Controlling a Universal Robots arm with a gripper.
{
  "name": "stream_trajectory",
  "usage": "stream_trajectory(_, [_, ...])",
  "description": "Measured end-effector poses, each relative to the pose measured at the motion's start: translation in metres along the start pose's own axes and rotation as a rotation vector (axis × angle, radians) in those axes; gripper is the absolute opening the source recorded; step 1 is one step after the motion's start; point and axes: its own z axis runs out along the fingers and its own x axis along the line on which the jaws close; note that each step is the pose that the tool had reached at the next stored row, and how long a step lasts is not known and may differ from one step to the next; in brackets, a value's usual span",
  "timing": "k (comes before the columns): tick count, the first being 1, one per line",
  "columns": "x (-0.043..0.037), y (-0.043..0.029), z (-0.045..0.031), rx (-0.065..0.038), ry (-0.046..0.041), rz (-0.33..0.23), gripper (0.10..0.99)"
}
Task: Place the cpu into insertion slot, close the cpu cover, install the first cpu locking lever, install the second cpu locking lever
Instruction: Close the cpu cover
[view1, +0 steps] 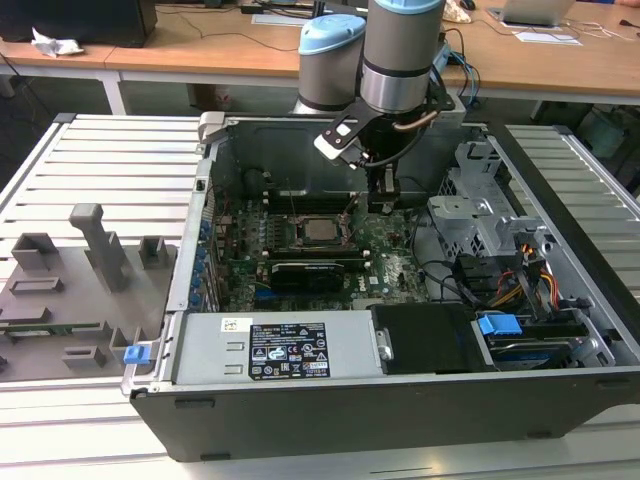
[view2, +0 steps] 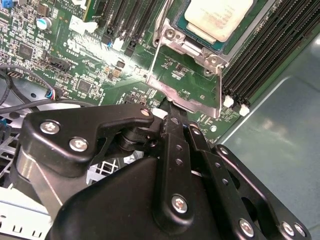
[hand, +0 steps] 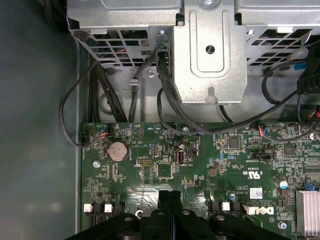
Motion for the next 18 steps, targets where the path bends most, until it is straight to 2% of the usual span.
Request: stream_trajectory(18, [-0.0001,-0.0030,0.0000,0.000,0.0000,0.000,0.106])
